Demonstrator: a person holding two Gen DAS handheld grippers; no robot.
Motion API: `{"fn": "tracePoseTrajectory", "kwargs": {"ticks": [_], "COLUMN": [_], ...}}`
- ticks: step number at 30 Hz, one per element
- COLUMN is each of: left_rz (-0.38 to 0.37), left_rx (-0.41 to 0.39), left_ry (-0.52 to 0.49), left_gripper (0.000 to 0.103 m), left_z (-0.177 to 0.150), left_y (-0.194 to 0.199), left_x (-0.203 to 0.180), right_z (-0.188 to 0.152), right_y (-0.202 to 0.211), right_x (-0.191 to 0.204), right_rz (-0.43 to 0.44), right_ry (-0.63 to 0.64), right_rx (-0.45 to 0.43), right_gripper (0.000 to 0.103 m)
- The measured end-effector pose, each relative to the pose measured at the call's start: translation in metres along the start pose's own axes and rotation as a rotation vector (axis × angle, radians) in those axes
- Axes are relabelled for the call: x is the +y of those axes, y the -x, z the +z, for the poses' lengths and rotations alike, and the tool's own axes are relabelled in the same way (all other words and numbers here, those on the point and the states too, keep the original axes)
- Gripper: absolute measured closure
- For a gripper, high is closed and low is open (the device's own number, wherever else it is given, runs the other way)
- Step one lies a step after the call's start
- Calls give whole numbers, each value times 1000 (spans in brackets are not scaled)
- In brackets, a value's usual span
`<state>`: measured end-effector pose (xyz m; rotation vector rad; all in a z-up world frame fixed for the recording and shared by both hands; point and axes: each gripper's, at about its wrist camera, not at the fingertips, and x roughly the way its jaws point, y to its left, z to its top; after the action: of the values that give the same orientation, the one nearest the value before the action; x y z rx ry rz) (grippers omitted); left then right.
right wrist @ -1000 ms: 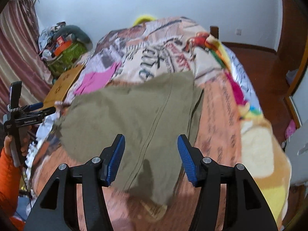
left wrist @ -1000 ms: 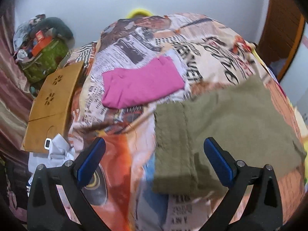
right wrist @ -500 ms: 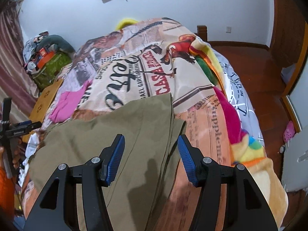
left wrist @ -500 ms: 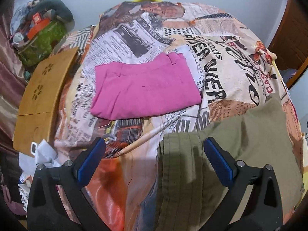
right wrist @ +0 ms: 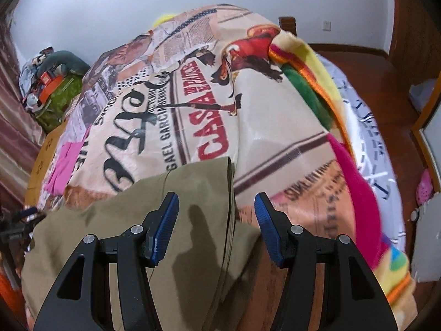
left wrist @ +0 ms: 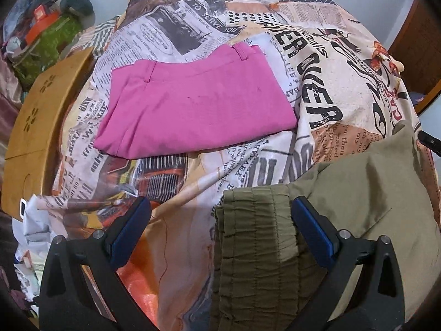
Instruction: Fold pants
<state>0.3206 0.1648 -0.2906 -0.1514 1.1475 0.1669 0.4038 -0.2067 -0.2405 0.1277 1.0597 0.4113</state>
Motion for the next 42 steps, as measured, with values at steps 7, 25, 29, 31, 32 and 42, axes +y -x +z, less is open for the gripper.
{"fn": "tracePoseTrajectory", "kwargs": {"ticks": [7, 25, 29, 31, 32, 42], "left_rz": [9, 41, 54, 57, 67, -33], "left_rx": [-3, -49, -66, -88, -98, -183], "left_ry": [-8, 34, 39, 49, 57, 75], "left_gripper": [0, 0, 0, 0, 1, 1], "left_z": [-4, -10, -9, -6, -4, 20], "left_y": [-4, -2, 10, 20, 26, 75], "left_x": [-3, -2, -1, 0, 1, -4], "right_z": [-2, -6, 0, 3, 4, 1], "right_y": [-18, -12, 0, 12, 19, 59], "right_x": [3, 16, 16, 19, 22, 86], "right_rz": [37, -151, -182, -206, -219, -1], "right_ry": [2, 135, 111, 124, 140, 246], "right_rx": [17, -75, -82, -97, -106, -60], "right_gripper": [57, 96, 95, 88, 88, 30]}}
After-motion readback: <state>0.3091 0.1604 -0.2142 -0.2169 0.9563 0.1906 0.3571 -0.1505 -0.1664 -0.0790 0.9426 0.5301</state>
